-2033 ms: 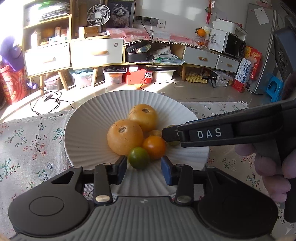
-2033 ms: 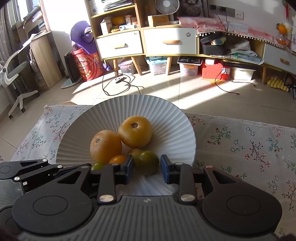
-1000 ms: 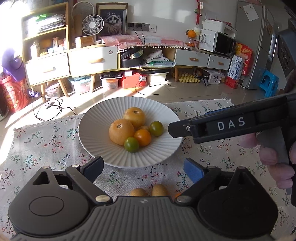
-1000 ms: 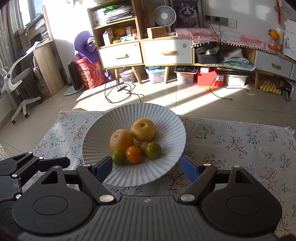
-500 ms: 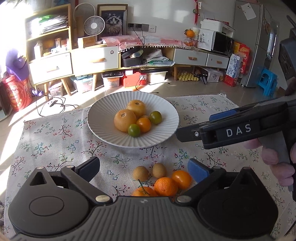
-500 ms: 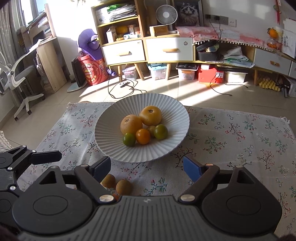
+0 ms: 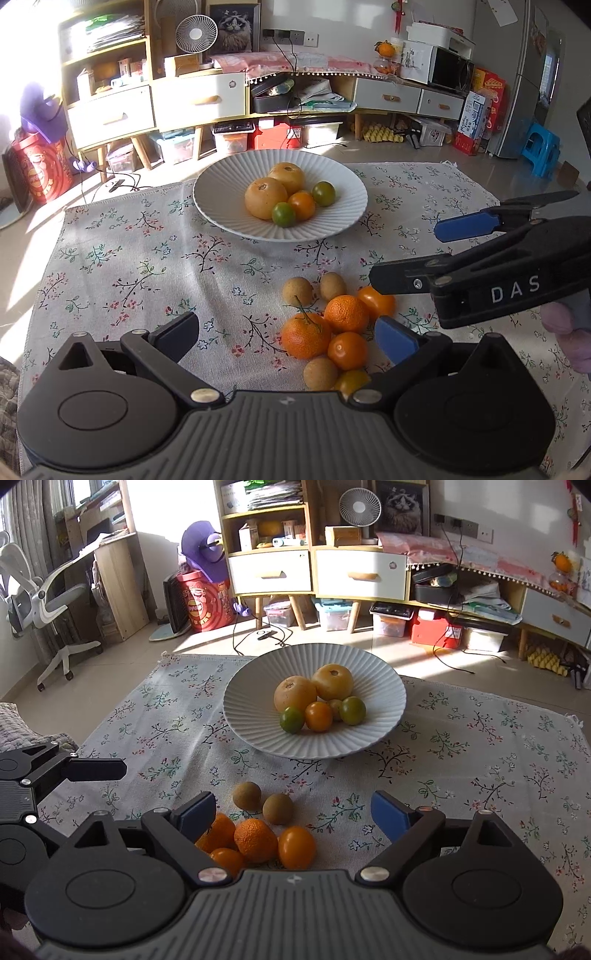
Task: Organize fruits
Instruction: 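Withdraw both open tools from the bowl back toward the fruit pile, then grasp an orange tangerine with left tool while right tool grasps another tangerine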
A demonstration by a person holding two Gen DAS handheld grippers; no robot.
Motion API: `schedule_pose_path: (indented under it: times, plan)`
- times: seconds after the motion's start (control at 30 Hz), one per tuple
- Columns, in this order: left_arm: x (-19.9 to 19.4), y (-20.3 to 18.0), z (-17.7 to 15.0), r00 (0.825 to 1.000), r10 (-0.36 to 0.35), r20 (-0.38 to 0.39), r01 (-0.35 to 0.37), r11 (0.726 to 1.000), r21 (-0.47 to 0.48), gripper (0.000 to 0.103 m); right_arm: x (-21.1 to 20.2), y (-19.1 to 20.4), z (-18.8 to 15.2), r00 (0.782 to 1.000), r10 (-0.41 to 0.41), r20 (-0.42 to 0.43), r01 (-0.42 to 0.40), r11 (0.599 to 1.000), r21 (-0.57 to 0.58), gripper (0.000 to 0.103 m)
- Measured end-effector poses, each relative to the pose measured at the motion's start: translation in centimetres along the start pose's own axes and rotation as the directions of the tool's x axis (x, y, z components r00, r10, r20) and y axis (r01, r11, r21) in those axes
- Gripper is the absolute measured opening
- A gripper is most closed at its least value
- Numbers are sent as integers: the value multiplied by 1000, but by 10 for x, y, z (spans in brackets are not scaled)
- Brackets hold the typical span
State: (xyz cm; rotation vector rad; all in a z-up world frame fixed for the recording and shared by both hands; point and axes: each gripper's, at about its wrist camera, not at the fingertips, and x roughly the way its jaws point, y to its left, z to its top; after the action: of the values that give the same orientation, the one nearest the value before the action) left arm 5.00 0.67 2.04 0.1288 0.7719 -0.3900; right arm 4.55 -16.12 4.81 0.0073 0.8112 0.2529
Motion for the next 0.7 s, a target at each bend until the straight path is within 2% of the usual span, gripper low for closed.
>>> schedule_pose_path:
  times: [0.33, 0.7]
  plan:
    - [-4, 12, -16, 999, -8, -33, 7, 999, -35, 95, -3, 3, -14, 1000, 7, -8, -8, 1000, -1, 92]
    - [-5, 12, -31, 999, -8, -53, 8, 1000, -12, 95, -3, 9, -32, 1000, 11, -28, -12, 999, -41, 94]
